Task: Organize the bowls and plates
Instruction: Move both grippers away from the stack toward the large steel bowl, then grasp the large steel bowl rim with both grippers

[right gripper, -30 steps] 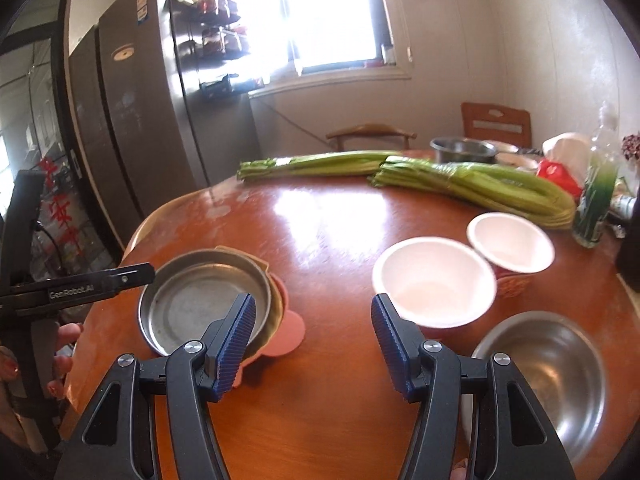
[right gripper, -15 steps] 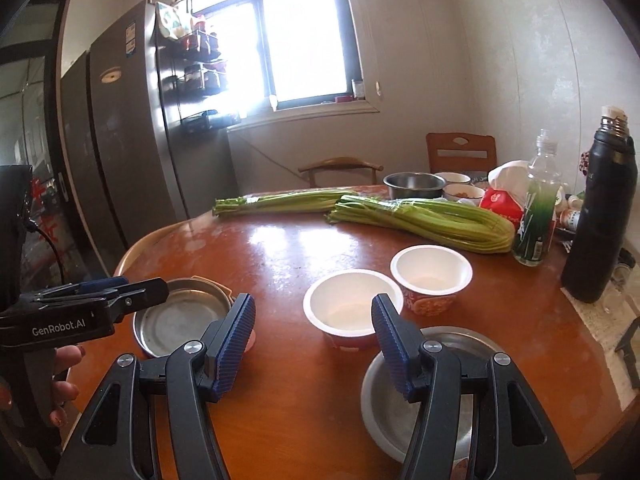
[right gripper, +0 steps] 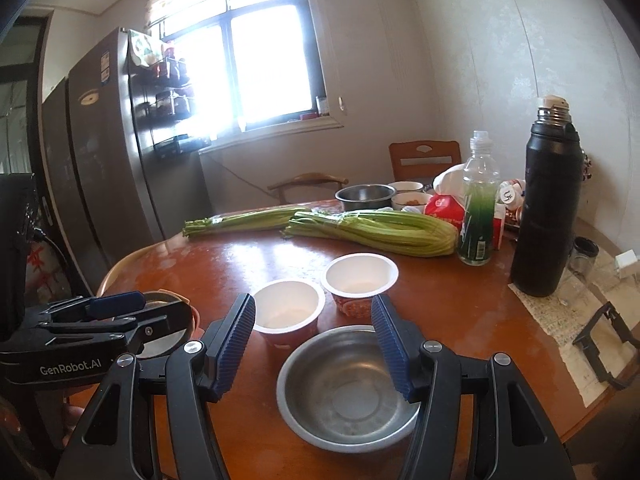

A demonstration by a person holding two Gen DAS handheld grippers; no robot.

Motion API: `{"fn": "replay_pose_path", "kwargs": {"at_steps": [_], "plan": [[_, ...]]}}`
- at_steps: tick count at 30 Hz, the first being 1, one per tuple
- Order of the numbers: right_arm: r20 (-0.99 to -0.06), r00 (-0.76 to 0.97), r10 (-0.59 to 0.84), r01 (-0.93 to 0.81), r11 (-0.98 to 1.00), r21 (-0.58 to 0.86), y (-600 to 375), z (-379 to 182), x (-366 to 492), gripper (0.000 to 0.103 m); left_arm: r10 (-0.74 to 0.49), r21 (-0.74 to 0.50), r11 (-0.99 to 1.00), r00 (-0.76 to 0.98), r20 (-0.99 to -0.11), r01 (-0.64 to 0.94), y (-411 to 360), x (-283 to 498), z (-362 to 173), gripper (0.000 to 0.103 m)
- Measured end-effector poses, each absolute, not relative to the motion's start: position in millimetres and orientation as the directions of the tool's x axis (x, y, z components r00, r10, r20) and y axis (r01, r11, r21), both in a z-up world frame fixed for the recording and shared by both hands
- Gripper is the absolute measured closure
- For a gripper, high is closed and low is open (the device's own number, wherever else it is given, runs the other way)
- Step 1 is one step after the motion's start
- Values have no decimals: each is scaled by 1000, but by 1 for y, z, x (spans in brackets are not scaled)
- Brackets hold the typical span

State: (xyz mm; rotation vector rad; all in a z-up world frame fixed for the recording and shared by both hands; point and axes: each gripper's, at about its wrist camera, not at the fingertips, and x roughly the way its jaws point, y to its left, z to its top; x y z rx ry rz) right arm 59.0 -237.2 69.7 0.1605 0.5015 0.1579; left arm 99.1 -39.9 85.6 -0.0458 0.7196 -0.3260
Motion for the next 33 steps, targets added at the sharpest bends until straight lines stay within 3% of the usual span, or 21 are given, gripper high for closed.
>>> {"fn": "replay_pose_path", "kwargs": {"at_steps": [18,33], "plan": [[-506,847,162,-37,968,248,-327,48,43,41,-334,-121,928,643,-689,353,-127,96,74,26],[-622,752,220,-70,964,257,-328,-8,77,41,-268,-147,956,562,-783,252,-124,127,11,26]]}}
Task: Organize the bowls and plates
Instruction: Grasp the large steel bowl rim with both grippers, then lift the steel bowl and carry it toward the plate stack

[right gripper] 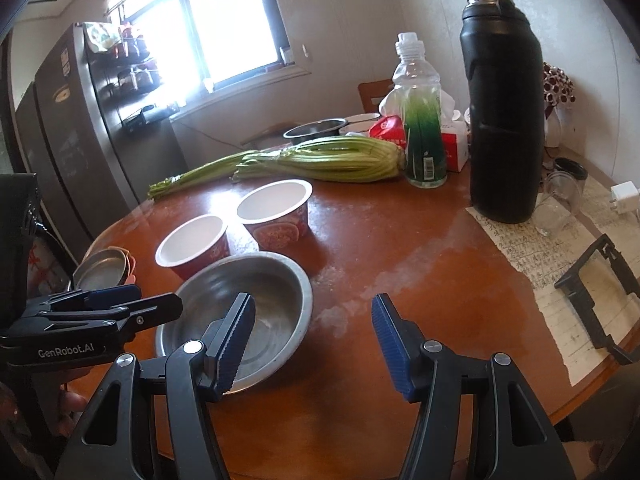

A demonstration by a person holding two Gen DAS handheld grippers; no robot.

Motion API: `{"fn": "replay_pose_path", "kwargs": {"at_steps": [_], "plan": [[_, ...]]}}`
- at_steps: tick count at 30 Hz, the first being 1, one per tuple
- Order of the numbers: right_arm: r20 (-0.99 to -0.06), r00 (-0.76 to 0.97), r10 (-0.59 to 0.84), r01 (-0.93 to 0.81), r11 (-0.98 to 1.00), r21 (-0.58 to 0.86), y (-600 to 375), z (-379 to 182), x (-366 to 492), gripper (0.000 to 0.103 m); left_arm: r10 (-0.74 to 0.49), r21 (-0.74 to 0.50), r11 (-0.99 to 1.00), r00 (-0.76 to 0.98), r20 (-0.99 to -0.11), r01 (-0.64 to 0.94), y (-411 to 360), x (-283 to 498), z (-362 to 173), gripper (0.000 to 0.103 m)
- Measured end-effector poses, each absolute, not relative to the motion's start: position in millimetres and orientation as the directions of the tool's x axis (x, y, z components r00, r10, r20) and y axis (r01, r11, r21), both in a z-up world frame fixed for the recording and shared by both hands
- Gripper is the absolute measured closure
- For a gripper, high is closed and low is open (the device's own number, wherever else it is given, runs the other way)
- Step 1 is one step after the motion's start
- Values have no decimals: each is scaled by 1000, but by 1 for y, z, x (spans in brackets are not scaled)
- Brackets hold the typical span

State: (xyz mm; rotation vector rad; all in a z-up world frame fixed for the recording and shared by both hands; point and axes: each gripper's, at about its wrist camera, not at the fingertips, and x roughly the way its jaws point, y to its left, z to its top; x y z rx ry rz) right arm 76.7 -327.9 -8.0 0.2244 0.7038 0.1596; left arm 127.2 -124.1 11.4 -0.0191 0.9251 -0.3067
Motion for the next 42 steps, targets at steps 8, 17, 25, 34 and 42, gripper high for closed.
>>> {"fn": "replay_pose_path", "kwargs": {"at_steps": [8,17,25,34,42], "plan": [[-663,708,243,-95,963,251,-316,-33,100,41,-244,-136,963,543,-804,231,-126,141,-9,26],[-682,685,256,-113,962,247,-310,-48,113,41,-246,-145,962,505,-827,231,-132,155,-28,26],[-697,670,255,-127,965,230,-308,-57,121,58,-268,-165,955,485,-833,245,-138,161,-38,33],[-687,675,270,-178,963,203,-296,-51,118,68,-320,-204,938,474,-820,280,-145,164,-38,54],[-666,693,277,-188,961,203,-290,-35,109,68,-335,-210,933,491,-804,292,-137,155,-22,54]]}}
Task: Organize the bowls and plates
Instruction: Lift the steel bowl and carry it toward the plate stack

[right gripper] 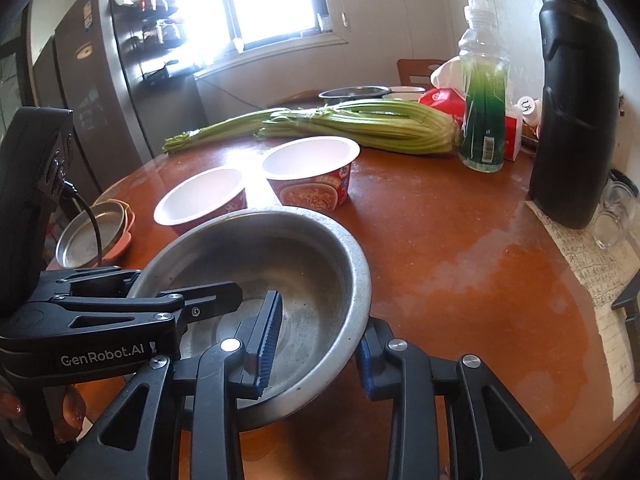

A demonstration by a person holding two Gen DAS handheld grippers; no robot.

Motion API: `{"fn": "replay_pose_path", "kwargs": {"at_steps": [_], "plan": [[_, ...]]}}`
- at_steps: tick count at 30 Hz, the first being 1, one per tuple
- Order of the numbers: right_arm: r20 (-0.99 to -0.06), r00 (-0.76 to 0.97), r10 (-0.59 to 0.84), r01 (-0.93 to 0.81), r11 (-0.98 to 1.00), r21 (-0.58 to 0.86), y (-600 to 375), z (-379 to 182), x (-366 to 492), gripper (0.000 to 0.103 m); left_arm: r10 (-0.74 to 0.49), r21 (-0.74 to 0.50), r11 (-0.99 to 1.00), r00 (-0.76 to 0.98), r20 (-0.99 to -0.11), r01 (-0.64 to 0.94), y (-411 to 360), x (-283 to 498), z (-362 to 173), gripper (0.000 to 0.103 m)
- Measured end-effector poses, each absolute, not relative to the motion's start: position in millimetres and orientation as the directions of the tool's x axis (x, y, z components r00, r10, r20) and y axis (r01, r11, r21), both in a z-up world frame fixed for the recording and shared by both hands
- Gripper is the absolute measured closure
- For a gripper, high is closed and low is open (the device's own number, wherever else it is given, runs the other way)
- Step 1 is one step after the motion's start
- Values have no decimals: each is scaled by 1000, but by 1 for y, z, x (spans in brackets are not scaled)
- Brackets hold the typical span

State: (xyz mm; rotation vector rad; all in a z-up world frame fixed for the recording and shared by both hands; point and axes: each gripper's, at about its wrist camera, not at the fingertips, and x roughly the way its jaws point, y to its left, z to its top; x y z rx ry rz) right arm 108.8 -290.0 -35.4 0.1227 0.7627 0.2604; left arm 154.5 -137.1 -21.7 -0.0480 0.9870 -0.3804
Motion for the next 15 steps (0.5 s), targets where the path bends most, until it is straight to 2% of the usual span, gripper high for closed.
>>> {"fn": "replay_pose_path", "kwargs": {"at_steps": [15], "plan": [[-613,714,340,-286,940,188,-243,3,86,67,-310,-185,945,564,-766,269,-89,117,17,54]]}}
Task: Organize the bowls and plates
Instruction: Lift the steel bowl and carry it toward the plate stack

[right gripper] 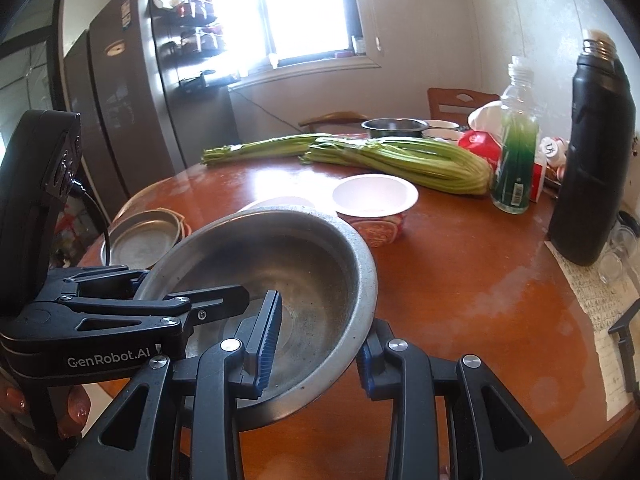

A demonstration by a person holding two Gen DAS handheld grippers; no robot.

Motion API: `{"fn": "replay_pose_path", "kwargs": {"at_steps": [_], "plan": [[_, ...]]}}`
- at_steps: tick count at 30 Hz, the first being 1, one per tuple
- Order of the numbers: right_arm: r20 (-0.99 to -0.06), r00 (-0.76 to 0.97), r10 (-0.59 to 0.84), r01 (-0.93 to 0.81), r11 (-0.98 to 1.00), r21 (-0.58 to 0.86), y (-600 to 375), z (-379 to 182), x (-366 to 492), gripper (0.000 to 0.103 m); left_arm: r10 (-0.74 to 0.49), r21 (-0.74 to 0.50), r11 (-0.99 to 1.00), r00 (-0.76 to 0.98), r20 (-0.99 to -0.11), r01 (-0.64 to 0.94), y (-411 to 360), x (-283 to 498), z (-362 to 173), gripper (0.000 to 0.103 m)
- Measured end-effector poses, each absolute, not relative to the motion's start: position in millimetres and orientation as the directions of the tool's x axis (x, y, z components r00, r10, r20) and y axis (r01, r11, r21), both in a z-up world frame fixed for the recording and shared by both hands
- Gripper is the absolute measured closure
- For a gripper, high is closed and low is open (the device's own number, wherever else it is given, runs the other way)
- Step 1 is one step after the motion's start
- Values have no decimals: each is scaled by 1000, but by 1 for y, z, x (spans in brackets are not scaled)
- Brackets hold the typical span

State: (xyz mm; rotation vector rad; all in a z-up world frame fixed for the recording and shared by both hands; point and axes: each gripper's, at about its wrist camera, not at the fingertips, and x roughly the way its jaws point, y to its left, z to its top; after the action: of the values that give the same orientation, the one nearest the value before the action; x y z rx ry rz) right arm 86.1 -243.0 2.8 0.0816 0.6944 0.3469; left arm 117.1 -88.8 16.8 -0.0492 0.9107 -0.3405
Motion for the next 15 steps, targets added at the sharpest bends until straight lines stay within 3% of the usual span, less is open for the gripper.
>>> {"fn": "replay_pose_path", "kwargs": {"at_steps": [15], "plan": [[-668,657,348,-301,934,191,-214,-24,82,67,-282,-181,955,527,-802,234,-63,110,-18,53]]}}
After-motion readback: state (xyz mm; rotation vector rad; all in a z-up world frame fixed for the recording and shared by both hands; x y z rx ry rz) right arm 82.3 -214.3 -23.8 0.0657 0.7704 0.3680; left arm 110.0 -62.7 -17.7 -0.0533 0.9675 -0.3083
